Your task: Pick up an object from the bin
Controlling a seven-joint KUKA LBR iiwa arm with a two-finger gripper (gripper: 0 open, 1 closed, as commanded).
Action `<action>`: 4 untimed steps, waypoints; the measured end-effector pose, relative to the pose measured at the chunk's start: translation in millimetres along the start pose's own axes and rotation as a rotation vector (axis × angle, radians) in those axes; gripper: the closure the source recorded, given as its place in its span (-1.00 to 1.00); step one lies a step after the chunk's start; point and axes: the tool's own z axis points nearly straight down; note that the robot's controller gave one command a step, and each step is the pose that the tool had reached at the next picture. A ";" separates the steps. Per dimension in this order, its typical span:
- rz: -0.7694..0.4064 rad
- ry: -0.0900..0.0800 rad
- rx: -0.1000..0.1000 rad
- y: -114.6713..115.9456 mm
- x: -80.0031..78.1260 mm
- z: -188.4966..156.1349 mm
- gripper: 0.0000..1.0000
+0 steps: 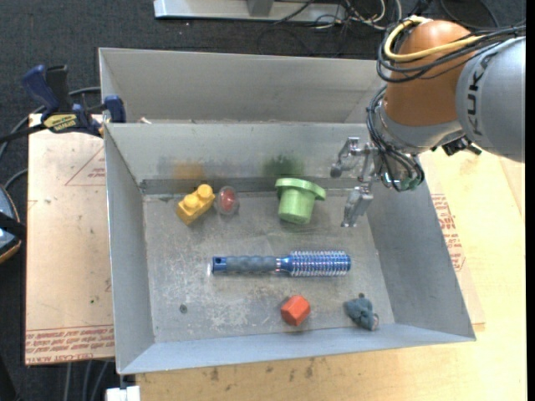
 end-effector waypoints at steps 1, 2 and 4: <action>-0.030 -0.016 0.001 35.3 -11.0 94.0 -1.00; 0.040 -0.014 0.003 50.4 -19.1 99.0 -1.00; -0.133 -0.017 0.002 57.9 -10.1 -44.9 1.00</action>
Offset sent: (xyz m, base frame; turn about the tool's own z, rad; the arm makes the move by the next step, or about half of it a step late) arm 0.0081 0.0383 -0.1086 -0.0317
